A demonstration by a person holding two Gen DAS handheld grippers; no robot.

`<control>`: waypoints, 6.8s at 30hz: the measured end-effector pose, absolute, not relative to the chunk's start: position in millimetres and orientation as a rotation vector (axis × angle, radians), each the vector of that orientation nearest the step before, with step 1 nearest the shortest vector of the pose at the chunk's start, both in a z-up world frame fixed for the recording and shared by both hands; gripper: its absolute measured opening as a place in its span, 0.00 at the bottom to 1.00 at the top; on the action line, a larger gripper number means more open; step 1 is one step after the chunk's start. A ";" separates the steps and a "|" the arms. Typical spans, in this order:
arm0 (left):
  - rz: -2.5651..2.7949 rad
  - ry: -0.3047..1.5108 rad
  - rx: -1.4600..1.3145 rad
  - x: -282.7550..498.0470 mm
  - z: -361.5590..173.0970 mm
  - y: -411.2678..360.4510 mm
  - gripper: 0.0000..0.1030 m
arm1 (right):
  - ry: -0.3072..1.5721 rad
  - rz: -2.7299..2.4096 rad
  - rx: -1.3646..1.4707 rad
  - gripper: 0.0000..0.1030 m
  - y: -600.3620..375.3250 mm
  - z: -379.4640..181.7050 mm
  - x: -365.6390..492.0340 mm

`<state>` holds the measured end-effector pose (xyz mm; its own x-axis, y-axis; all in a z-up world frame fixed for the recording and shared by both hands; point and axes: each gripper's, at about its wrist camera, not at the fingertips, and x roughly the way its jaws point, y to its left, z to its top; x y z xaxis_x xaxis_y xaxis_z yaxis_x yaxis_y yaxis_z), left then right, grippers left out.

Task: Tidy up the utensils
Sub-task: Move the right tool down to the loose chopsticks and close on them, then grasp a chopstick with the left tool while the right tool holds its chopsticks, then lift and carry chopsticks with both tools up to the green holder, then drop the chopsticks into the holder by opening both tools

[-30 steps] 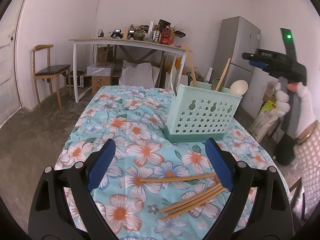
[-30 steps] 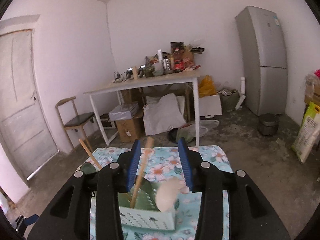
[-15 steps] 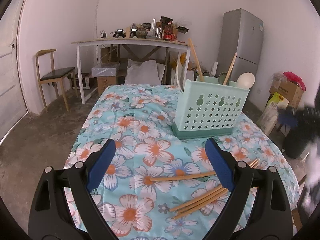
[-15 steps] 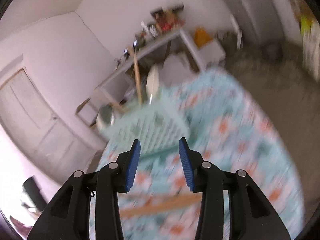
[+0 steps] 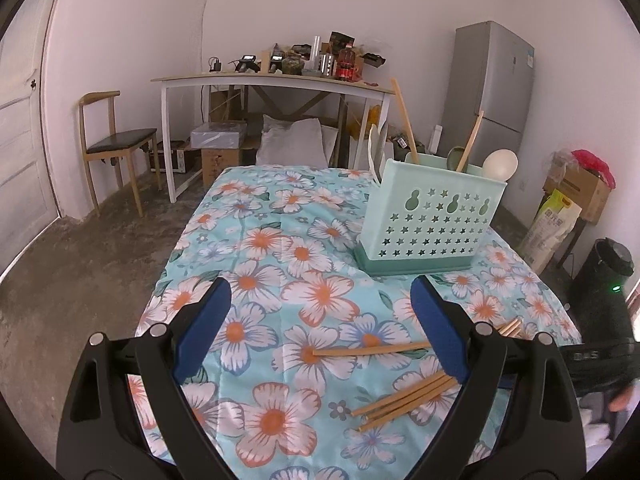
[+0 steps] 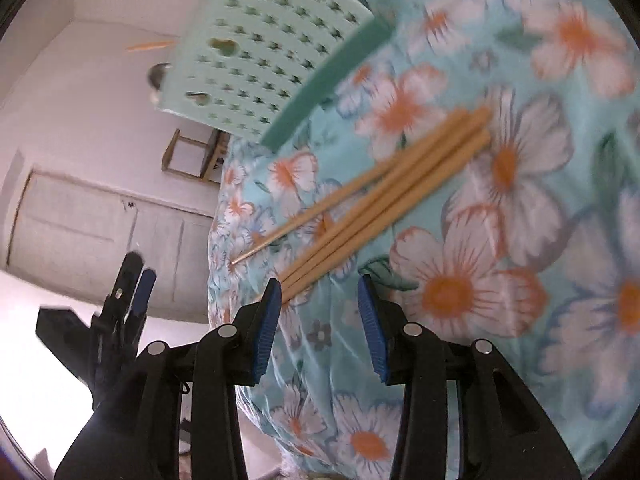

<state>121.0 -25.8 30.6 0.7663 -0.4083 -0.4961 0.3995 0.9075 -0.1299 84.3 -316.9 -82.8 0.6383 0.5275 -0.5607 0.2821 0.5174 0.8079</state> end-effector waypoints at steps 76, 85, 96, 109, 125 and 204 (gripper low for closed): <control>-1.076 0.652 0.760 71.6 -46.0 -234.9 0.26 | 0.880 0.178 0.999 0.15 -447.2 -79.8 6.0; -1.109 0.728 0.735 88.7 -50.5 -249.8 0.17 | 0.866 0.186 1.013 0.15 -446.6 -84.8 8.0; -1.071 0.729 0.658 98.3 -39.6 -247.9 0.05 | 0.846 0.177 1.033 0.15 -447.9 -86.2 3.1; -1.034 0.700 0.347 113.4 27.4 -198.0 0.05 | 0.816 0.153 1.039 0.14 -448.0 -80.7 -4.0; -1.048 0.637 -0.091 143.0 89.8 -139.2 0.05 | 0.724 0.180 0.983 0.09 -438.7 -44.6 3.6; -0.504 0.329 -0.118 115.4 75.4 -28.8 0.82 | 0.278 0.198 0.647 0.06 -441.2 159.0 92.4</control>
<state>115.4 -28.8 75.4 0.8246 -0.4915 -0.2801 0.4538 0.8703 -0.1912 92.4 -441.2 159.0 0.9444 0.2670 -0.1921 -0.0953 0.7811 0.6171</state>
